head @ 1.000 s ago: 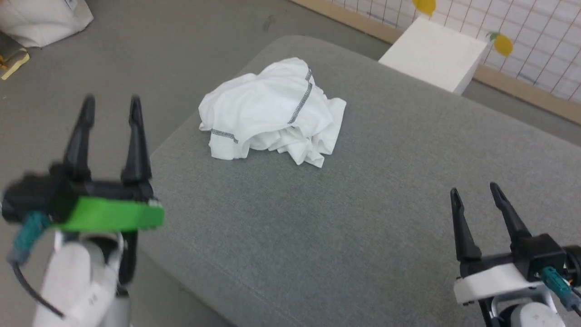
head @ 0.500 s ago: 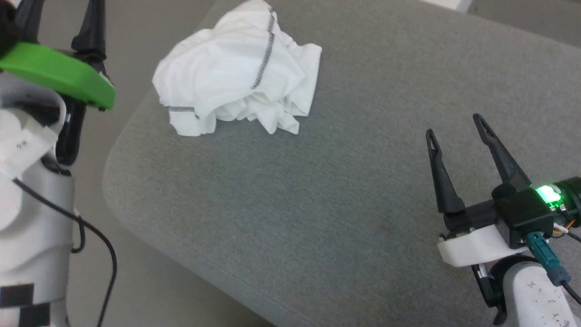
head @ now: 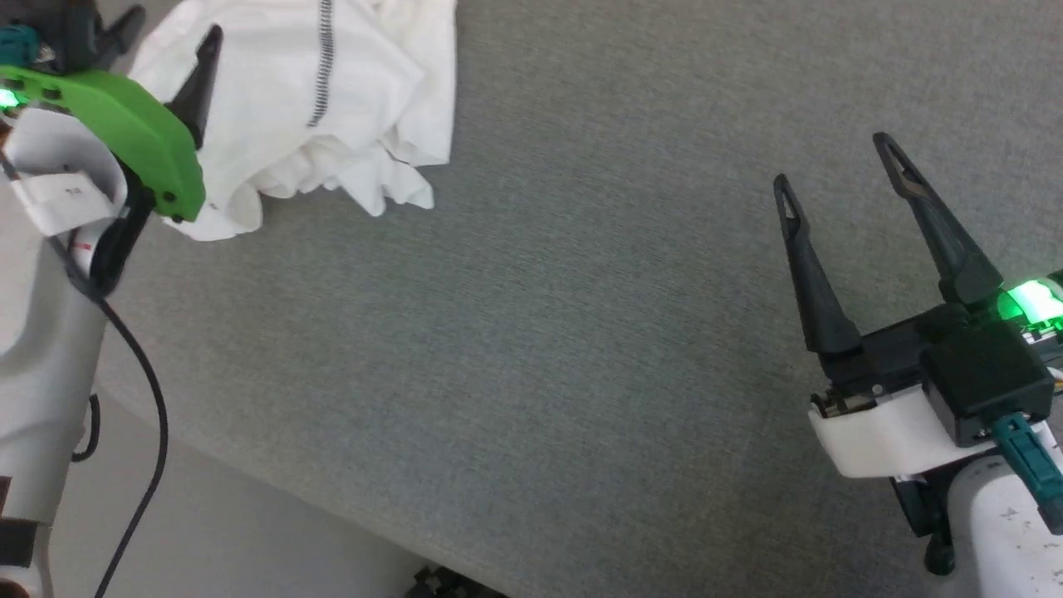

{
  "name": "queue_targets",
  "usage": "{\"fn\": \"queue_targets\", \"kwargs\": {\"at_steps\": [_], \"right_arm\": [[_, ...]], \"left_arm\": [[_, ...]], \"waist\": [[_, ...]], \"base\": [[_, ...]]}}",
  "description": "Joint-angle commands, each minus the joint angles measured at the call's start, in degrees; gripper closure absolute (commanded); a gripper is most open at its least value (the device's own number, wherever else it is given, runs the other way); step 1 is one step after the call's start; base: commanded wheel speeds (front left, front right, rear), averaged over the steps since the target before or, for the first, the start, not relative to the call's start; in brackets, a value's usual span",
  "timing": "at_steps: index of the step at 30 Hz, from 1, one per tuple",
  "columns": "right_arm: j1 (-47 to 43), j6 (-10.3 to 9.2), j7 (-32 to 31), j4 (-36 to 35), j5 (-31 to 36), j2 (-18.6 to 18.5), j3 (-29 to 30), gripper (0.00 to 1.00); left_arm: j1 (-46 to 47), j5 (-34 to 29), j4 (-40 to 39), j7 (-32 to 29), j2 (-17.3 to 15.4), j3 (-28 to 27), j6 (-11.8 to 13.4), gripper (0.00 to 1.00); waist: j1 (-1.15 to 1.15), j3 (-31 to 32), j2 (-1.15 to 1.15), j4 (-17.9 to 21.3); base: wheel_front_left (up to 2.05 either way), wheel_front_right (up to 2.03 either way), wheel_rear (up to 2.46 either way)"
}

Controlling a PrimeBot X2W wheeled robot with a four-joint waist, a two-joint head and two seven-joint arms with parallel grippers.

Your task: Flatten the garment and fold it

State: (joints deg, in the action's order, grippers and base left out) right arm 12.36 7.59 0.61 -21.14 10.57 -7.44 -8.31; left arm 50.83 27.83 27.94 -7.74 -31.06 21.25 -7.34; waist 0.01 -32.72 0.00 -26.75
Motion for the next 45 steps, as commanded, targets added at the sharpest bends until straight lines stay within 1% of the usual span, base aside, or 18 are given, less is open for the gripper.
{"fn": "queue_targets", "kwargs": {"at_steps": [1,7,9,10,11,15,18,24,30,32,34,38,40,45], "right_arm": [[1.0,-0.1,-0.5,-0.8,0.2,-0.6,0.1,0.0],[1.0,-0.1,-1.9,-2.6,0.0,-1.6,0.2,0.0],[1.1,-0.1,-2.1,-2.9,0.0,-1.7,0.1,0.0],[1.2,-0.1,-2.1,-2.9,0.0,-1.7,0.1,0.0],[1.3,-0.1,-2.1,-2.8,0.0,-1.6,0.0,0.0],[1.7,-0.1,-1.5,-2.0,-0.5,-1.0,-0.1,0.0],[1.8,-0.1,-0.4,-0.9,-0.8,-0.2,-0.1,0.0],[1.7,-0.1,2.8,2.5,-1.6,1.9,0.3,0.0],[-0.3,-0.1,6.2,5.8,-2.7,3.7,3.1,0.0],[-1.3,-0.1,7.0,6.7,-2.9,4.1,4.7,0.0],[-2.6,-0.1,7.8,7.3,-3.4,4.4,6.1,0.0],[-5.0,-0.1,9.2,8.6,-5.6,4.5,8.9,0.0],[-6.3,-0.1,9.7,9.3,-7.3,4.5,10.0,0.0],[-8.5,-0.1,10.5,10.4,-9.7,4.6,12.0,0.0]], "left_arm": [[1.2,1.2,1.0,-0.4,-0.9,1.7,-0.1,0.0],[1.9,4.0,7.1,-4.7,-3.3,8.2,-0.1,0.0],[2.6,4.9,8.5,-3.8,-3.4,8.9,-0.1,0.0],[3.0,4.8,9.1,-3.3,-3.7,9.4,-0.1,0.61],[3.2,4.9,9.7,-3.1,-3.9,10.4,-0.1,1.0],[4.5,6.4,11.3,-2.1,-5.1,12.0,-0.1,1.0],[5.8,7.0,12.2,-0.3,-6.4,12.0,-0.1,1.0],[9.2,8.2,14.1,4.3,-8.7,8.7,0.7,1.0],[12.7,9.9,12.7,4.0,-10.3,6.6,0.9,1.0],[14.2,9.8,11.0,3.2,-10.3,6.7,0.8,1.0],[15.9,11.1,9.2,2.8,-9.5,5.8,1.1,1.0],[18.8,11.3,4.9,0.3,-8.3,6.4,1.4,1.0],[20.1,11.5,2.4,-1.7,-7.4,6.9,1.6,1.0],[22.8,12.5,-3.0,-6.5,-5.1,7.9,2.6,1.0]], "waist": [[-0.01,-4.9,0.0,4.0],[-0.01,-6.6,0.0,4.9],[-0.01,-6.9,0.0,5.0],[-0.01,-6.9,0.0,5.1],[-0.01,-6.8,0.0,5.1],[-0.01,-5.7,0.0,5.5],[-0.01,-3.9,0.0,5.9],[-0.01,1.9,0.0,7.6],[-0.01,9.4,0.0,9.5],[-0.01,12.0,0.0,9.9],[-0.01,14.5,0.0,10.3],[-0.01,19.6,0.0,11.5],[-0.01,22.3,0.0,12.4],[-0.01,26.5,0.0,14.7]], "base": [[0.0,0.0,0.0],[0.0,0.0,0.0],[0.0,0.0,0.0],[0.0,0.0,0.0],[0.0,0.0,0.0],[0.0,0.0,0.0],[0.0,0.0,0.0],[0.0,0.0,0.0],[0.0,0.0,0.0],[0.0,0.0,0.0],[0.0,0.0,0.0],[0.0,0.0,0.0],[0.0,0.0,0.0],[0.0,0.0,0.0]]}}
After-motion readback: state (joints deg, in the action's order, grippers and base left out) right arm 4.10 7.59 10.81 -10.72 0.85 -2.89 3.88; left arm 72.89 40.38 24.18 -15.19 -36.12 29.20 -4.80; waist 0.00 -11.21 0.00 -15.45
